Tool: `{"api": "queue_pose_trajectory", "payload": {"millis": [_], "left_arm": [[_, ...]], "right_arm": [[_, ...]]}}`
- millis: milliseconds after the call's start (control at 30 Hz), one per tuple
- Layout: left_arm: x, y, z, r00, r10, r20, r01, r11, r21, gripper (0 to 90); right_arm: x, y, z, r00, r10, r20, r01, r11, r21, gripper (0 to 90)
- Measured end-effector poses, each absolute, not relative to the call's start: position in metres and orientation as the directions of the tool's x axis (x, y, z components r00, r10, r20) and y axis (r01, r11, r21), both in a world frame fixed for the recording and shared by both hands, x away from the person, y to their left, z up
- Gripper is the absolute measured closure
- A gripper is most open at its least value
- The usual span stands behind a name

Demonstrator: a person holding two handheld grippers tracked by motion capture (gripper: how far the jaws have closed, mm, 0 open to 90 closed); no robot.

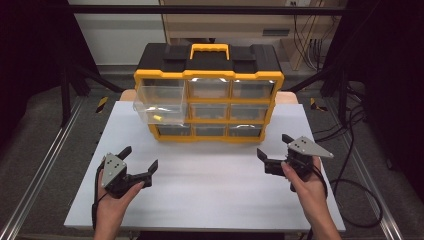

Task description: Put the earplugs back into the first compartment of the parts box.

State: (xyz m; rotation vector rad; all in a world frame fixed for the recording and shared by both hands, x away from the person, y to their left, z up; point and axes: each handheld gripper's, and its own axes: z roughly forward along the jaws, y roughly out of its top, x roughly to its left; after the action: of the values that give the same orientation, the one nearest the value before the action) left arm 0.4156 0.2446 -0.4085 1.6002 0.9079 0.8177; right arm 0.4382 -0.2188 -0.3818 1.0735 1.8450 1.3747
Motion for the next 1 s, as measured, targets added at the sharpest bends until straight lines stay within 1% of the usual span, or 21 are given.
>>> {"api": "queue_pose_trajectory", "payload": {"millis": [333,467,533,700,833,900,1000], "left_arm": [[0.415,0.238,-0.381,0.487,0.871,0.07,0.098,-0.134,0.986,3.0],[0.416,0.235,-0.372,0.491,0.868,0.071,0.122,-0.149,0.981,4.2],[0.416,0.233,-0.367,0.495,0.866,0.072,0.114,-0.147,0.983,4.5],[0.417,0.23,-0.358,0.501,0.864,0.04,0.115,-0.112,0.987,5.1],[0.42,0.229,-0.353,0.51,0.86,0.016,0.134,-0.098,0.986,6.6],[0.42,0.227,-0.351,0.511,0.859,0.019,0.13,-0.099,0.987,6.7],[0.421,0.224,-0.344,0.517,0.855,0.024,0.137,-0.11,0.985,8.3]], "right_arm": [[0.434,-0.227,-0.406,-0.483,0.876,-0.006,0.238,0.138,0.961,4.6],[0.43,-0.233,-0.413,-0.474,0.88,0.019,0.241,0.11,0.964,5.2],[0.427,-0.236,-0.417,-0.476,0.879,0.025,0.241,0.103,0.965,5.1],[0.424,-0.24,-0.429,-0.477,0.878,0.036,0.247,0.095,0.964,4.7],[0.425,-0.24,-0.44,-0.489,0.868,0.079,0.253,0.055,0.966,4.9],[0.424,-0.239,-0.444,-0.492,0.867,0.073,0.254,0.063,0.965,4.9],[0.425,-0.235,-0.448,-0.5,0.865,0.037,0.255,0.106,0.961,4.9]]}}
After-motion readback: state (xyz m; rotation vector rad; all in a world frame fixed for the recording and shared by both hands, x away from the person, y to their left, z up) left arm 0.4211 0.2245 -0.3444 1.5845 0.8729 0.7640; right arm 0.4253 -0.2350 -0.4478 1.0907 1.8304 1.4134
